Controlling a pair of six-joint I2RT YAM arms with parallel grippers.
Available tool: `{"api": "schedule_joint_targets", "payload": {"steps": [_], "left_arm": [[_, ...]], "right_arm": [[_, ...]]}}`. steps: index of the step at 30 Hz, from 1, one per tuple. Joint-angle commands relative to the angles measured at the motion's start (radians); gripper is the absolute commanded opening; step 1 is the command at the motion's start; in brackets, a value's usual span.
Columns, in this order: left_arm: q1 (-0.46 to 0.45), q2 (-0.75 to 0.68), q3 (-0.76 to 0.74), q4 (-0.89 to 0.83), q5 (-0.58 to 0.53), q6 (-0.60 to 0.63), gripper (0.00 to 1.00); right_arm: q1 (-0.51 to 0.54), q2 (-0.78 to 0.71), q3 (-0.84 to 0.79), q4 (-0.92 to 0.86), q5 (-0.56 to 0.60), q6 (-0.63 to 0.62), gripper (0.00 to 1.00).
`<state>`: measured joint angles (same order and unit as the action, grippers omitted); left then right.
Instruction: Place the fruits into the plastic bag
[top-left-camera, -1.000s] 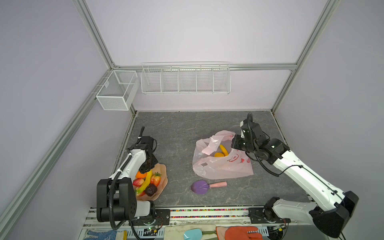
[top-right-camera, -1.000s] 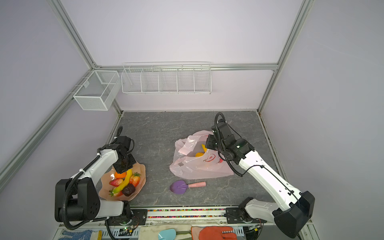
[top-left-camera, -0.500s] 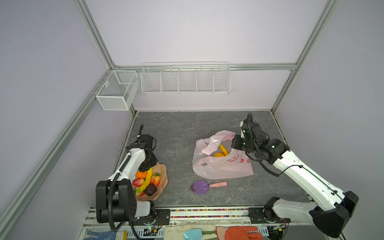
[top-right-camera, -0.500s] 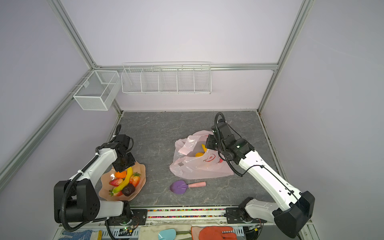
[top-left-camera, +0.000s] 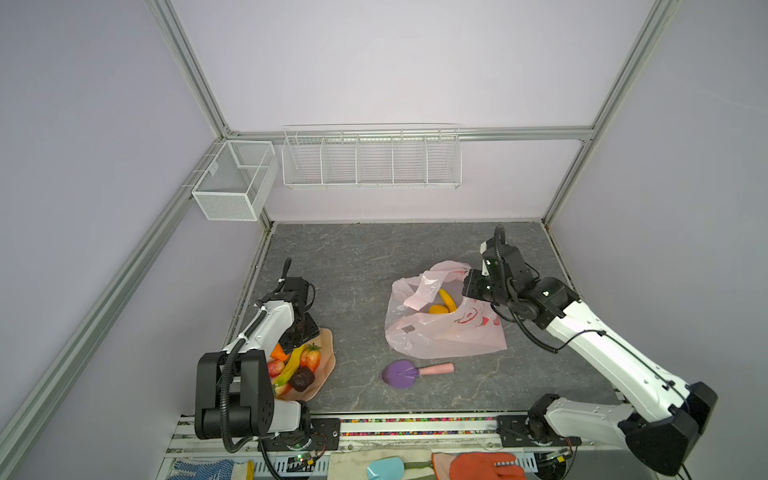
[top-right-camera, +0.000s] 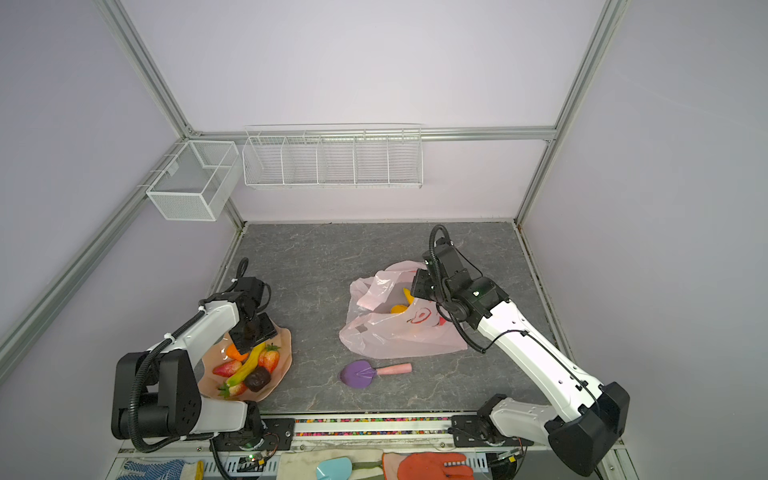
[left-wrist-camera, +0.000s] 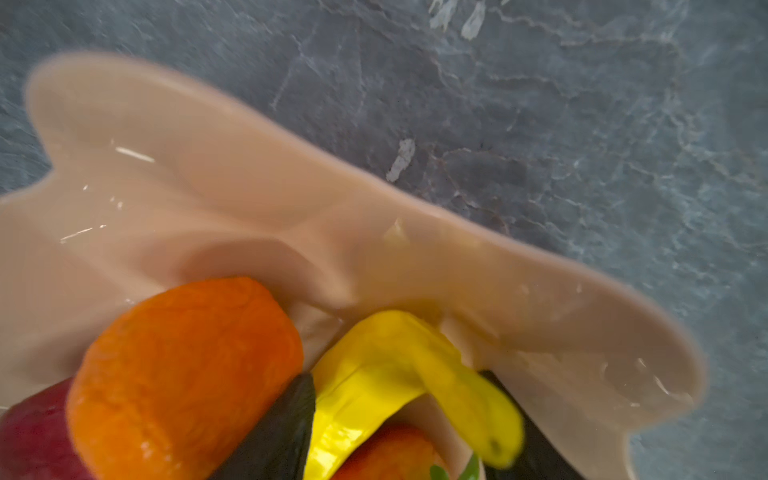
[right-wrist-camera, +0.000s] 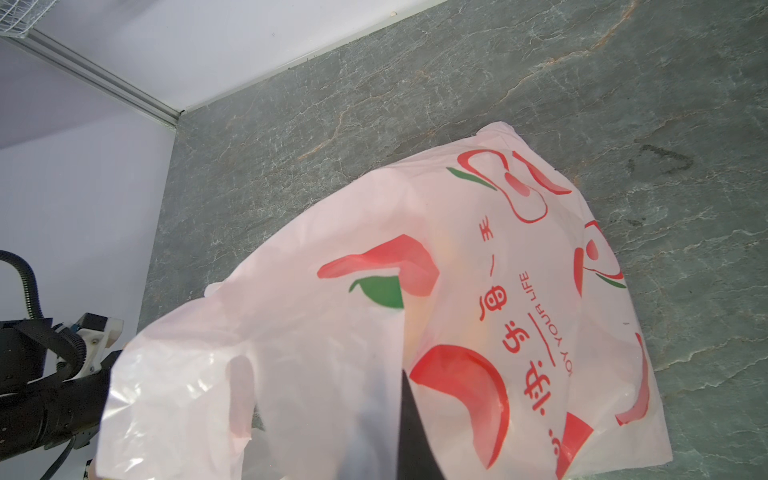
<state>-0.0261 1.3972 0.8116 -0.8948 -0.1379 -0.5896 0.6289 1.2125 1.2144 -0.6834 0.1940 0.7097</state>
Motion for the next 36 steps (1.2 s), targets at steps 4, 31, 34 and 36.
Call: {"api": "schedule_joint_targets", "payload": {"steps": [4, 31, 34, 36], "left_arm": [[0.003, 0.013, -0.033, 0.052, 0.014, -0.018, 0.60], [0.003, -0.079, 0.140, -0.086, 0.018, 0.067, 0.02], [0.003, -0.093, 0.169, -0.112, 0.019, 0.086, 0.01], [0.003, -0.103, 0.195, -0.138, 0.019, 0.097, 0.01]], "right_arm": [[-0.007, 0.002, 0.011, -0.003, 0.004, -0.015, 0.06], [-0.006, 0.007, 0.028, -0.037, 0.018, -0.027, 0.06], [-0.007, 0.007, 0.030, -0.036, 0.018, -0.030, 0.06], [-0.007, 0.009, 0.034, -0.037, 0.021, -0.031, 0.06]]}}
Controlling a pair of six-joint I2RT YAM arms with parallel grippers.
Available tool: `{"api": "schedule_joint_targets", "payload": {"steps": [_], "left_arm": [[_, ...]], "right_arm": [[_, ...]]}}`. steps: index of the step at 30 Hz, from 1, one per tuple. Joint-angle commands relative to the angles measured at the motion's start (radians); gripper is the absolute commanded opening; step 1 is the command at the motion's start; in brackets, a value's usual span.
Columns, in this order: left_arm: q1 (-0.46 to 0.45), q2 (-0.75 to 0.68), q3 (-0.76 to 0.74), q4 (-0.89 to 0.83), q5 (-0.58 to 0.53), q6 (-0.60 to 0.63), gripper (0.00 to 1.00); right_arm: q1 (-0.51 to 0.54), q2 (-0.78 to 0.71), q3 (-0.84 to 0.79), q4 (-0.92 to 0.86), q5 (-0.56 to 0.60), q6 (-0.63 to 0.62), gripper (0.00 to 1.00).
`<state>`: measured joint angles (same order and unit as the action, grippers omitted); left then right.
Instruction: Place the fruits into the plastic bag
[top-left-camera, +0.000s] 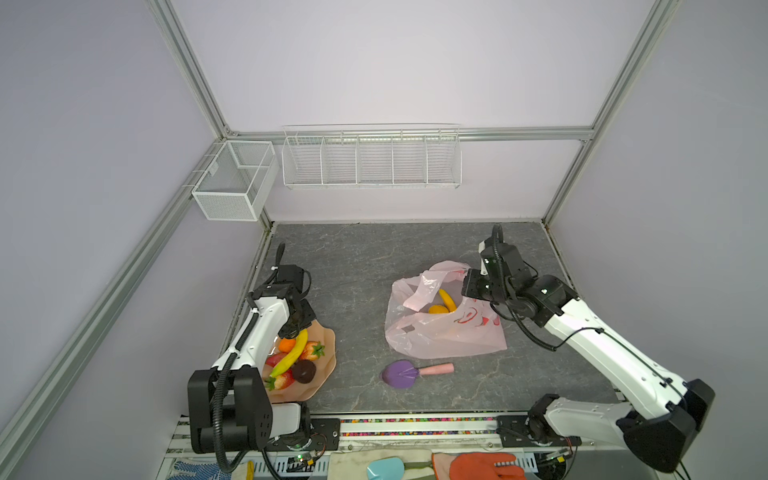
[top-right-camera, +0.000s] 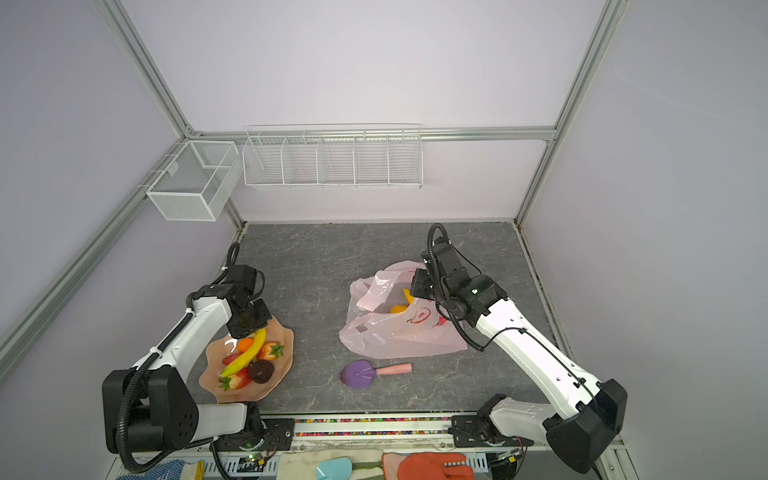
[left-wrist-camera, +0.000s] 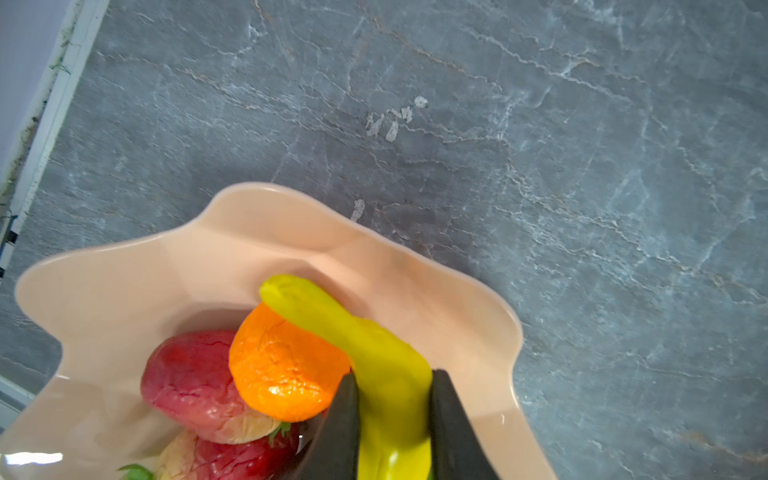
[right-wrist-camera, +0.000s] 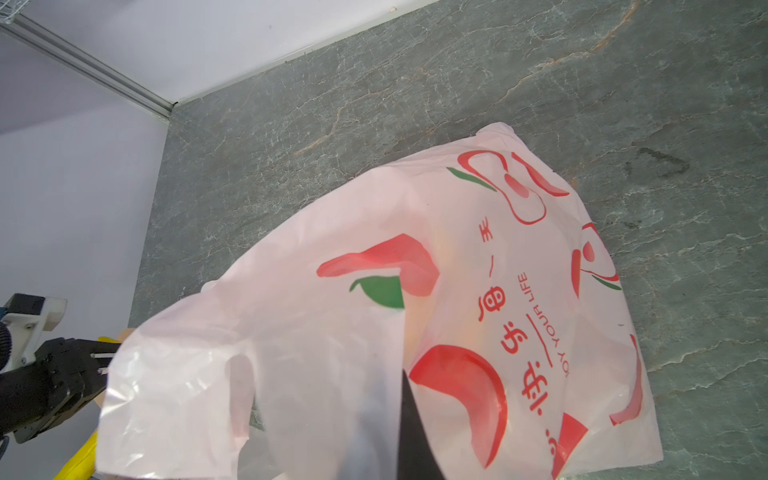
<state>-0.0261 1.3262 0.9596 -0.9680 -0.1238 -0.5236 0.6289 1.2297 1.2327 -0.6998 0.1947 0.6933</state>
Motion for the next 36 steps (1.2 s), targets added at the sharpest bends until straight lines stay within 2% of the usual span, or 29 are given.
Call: {"api": "schedule_joint_targets", "payload": {"steps": [1, 7, 11, 19, 25, 29, 33, 36], "left_arm": [[0.003, -0.039, 0.059, -0.072, 0.009, 0.037, 0.00], [0.000, -0.127, 0.135, -0.077, 0.102, 0.113, 0.00], [-0.058, -0.189, 0.183, -0.055, 0.121, 0.169, 0.00], [-0.390, -0.221, 0.265, 0.012, 0.023, 0.351, 0.00], [-0.673, -0.250, 0.241, 0.152, 0.011, 0.593, 0.00], [-0.750, -0.213, 0.247, 0.175, 0.058, 0.702, 0.00], [-0.791, -0.151, 0.286, 0.162, 0.105, 0.752, 0.00], [-0.839, -0.104, 0.315, 0.138, 0.096, 0.784, 0.00]], "right_arm": [[-0.007, -0.009, 0.017, -0.019, 0.020, -0.017, 0.06], [-0.008, -0.005, 0.021, -0.022, 0.015, -0.023, 0.06], [-0.008, -0.005, 0.024, -0.033, 0.017, -0.030, 0.06], [-0.009, -0.003, 0.029, -0.040, 0.017, -0.046, 0.06], [-0.008, 0.007, 0.035, -0.043, 0.013, -0.058, 0.06], [-0.008, 0.015, 0.042, -0.046, 0.005, -0.062, 0.06], [-0.008, 0.019, 0.047, -0.048, 0.002, -0.066, 0.06], [-0.008, 0.023, 0.049, -0.050, 0.003, -0.067, 0.06]]}}
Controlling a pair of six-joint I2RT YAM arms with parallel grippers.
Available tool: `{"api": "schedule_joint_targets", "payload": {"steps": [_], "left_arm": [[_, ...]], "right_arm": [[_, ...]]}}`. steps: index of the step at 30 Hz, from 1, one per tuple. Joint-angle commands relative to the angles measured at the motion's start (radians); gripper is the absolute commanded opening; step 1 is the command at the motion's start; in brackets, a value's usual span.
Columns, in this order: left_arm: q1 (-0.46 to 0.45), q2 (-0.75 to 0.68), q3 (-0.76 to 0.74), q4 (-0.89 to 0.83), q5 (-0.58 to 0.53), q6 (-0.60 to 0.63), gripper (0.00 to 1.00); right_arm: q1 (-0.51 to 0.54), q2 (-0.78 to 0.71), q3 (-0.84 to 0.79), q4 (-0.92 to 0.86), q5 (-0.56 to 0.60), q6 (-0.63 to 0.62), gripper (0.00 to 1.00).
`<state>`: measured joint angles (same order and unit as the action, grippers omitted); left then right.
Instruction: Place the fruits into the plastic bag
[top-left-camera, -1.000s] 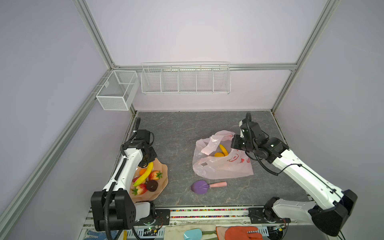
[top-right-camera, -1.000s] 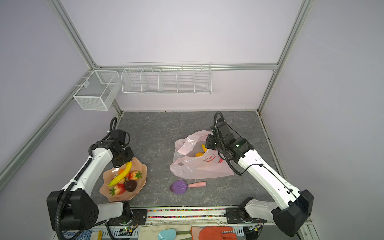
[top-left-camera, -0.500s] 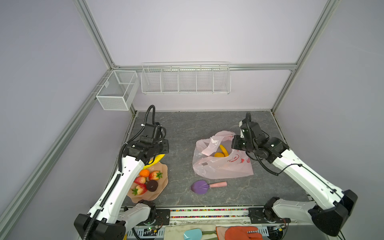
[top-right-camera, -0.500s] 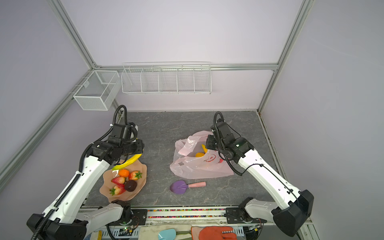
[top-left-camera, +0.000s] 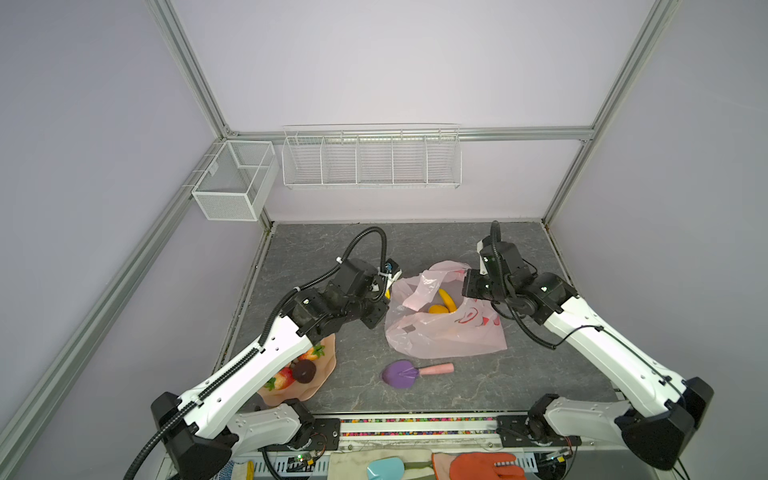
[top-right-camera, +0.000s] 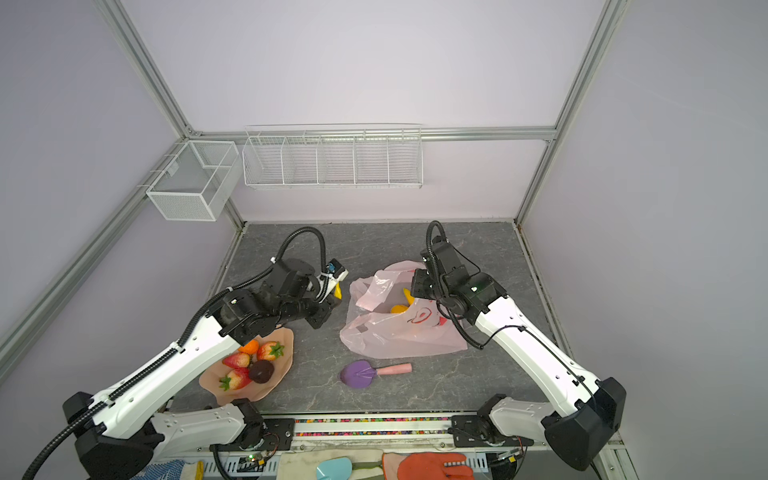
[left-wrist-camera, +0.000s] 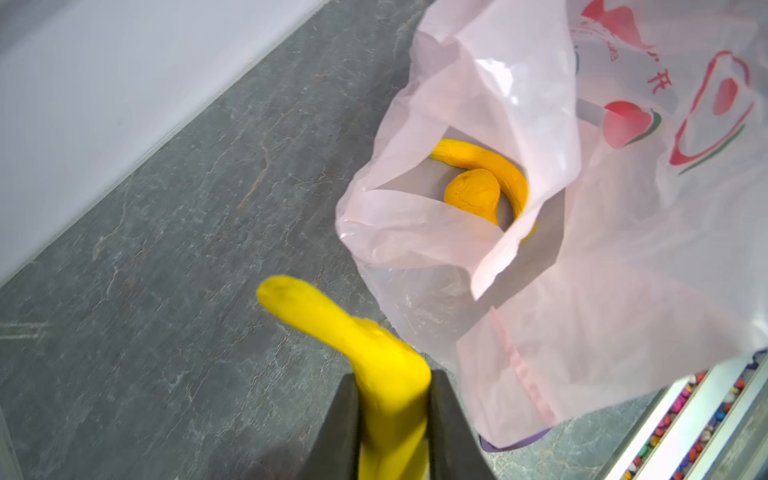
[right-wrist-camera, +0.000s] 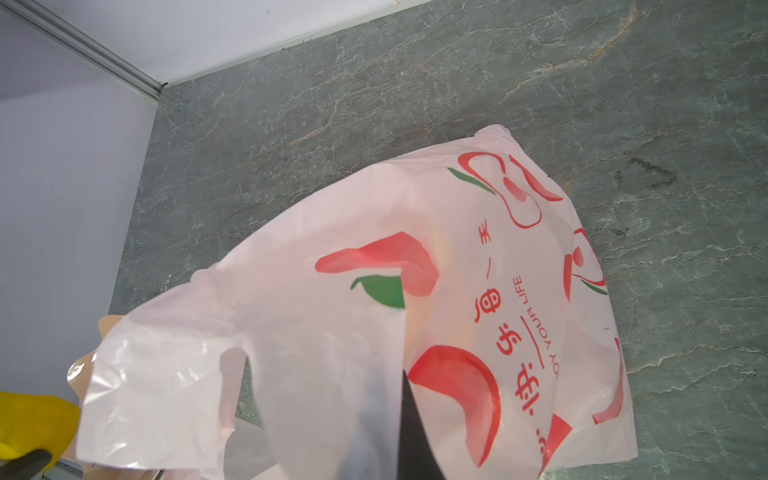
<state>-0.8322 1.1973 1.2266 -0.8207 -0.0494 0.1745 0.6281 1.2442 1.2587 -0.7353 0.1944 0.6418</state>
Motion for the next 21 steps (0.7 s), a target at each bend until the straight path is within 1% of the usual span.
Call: {"api": "schedule_joint_targets", "payload": {"steps": [1, 5, 14, 21], "left_arm": [[-0.047, 0.040, 0.055, -0.017, 0.019, 0.093, 0.00], [-0.105, 0.070, 0.057, -0.024, -0.016, 0.104, 0.00], [-0.174, 0.172, 0.076, -0.049, 0.001, 0.100, 0.00], [-0.215, 0.245, 0.076, -0.010, 0.034, 0.085, 0.00]], "right_arm": [[-0.008, 0.009, 0.024, -0.013, 0.002, -0.016, 0.06], [-0.007, 0.011, 0.026, -0.015, 0.001, -0.017, 0.06], [-0.008, 0.012, 0.028, -0.023, 0.005, -0.022, 0.06], [-0.009, 0.010, 0.029, -0.026, 0.005, -0.022, 0.06]]}}
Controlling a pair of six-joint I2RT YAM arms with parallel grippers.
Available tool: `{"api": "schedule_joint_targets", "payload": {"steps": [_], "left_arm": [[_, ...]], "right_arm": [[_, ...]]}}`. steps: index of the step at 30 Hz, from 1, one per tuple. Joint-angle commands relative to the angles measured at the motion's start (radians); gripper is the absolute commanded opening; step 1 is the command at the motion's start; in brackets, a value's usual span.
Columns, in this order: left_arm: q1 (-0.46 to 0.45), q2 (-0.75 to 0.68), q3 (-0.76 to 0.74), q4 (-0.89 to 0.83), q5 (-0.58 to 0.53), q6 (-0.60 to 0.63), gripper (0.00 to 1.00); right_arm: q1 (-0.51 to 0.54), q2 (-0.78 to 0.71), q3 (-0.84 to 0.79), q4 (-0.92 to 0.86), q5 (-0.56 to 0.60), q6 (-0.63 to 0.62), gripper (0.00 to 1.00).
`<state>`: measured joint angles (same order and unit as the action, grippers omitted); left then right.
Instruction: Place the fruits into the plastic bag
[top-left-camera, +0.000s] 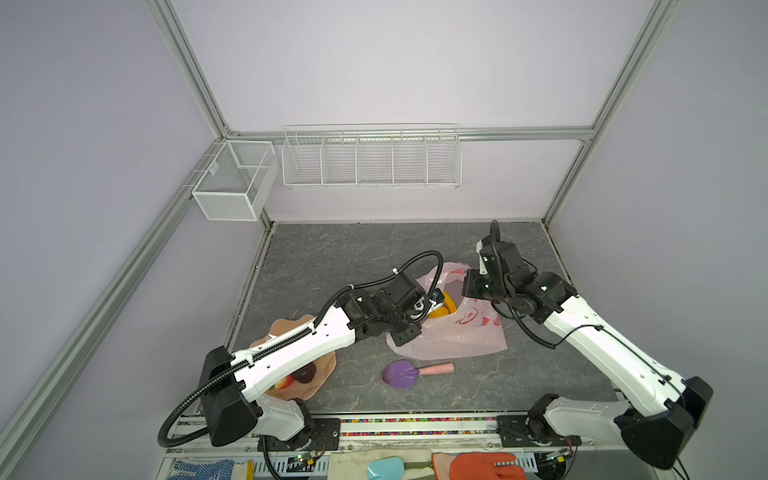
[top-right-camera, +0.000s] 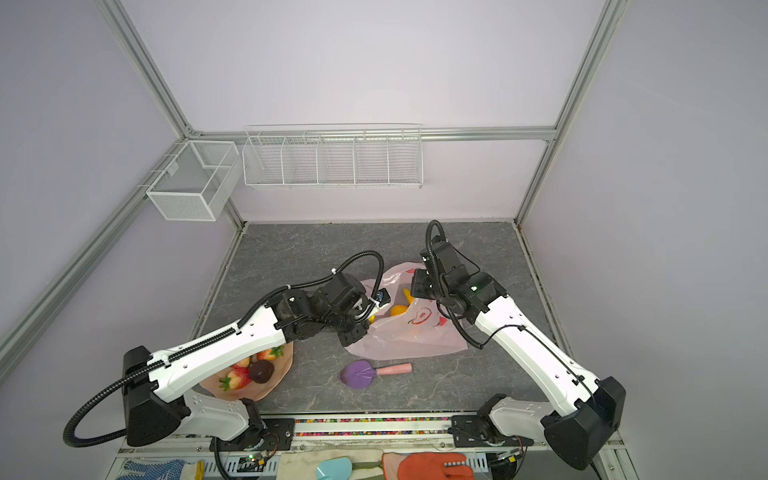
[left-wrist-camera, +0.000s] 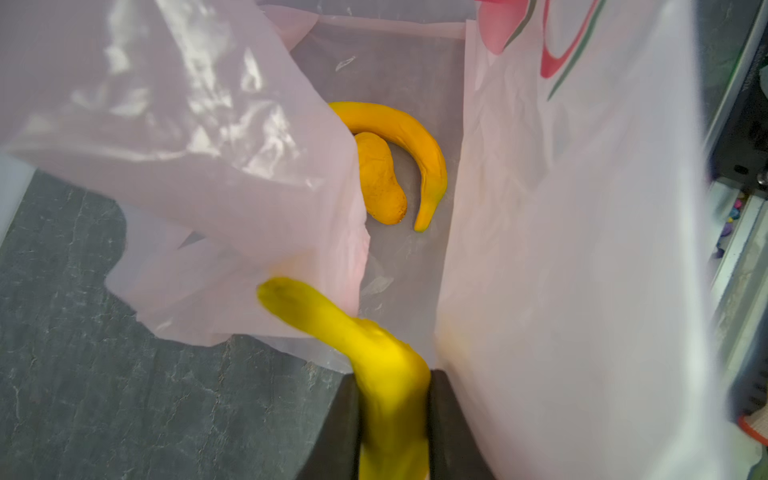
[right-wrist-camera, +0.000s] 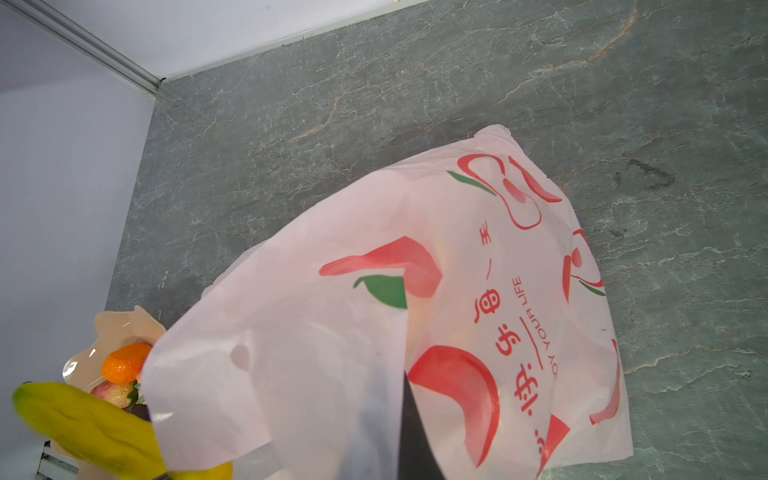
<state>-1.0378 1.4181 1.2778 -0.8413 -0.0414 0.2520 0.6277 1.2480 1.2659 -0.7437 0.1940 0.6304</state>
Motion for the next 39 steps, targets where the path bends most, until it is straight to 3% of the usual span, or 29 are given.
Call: {"api": "schedule_joint_targets", "payload": {"steps": [1, 8, 15, 20, 29, 39], "left_arm": [[-0.010, 0.039, 0.030, 0.012, 0.030, 0.003, 0.00], [-0.017, 0.096, 0.035, 0.031, 0.066, -0.031, 0.00], [-0.015, 0.182, 0.051, 0.068, 0.054, -0.159, 0.00], [0.036, 0.221, 0.048, 0.177, 0.093, -0.233, 0.00], [0.075, 0.405, 0.200, 0.138, 0.154, -0.198, 0.00], [0.137, 0.526, 0.342, 0.213, 0.276, -0.315, 0.00]], "right_arm": [[-0.008, 0.005, 0.021, -0.019, 0.007, -0.010, 0.06], [-0.011, 0.002, 0.018, -0.015, -0.001, -0.003, 0.06], [-0.012, 0.000, 0.015, -0.009, -0.005, 0.004, 0.06], [-0.015, 0.001, 0.008, 0.003, -0.024, 0.013, 0.06], [-0.023, -0.003, -0.010, 0.035, -0.060, 0.033, 0.06], [-0.039, -0.025, -0.050, 0.114, -0.132, 0.077, 0.06]]}}
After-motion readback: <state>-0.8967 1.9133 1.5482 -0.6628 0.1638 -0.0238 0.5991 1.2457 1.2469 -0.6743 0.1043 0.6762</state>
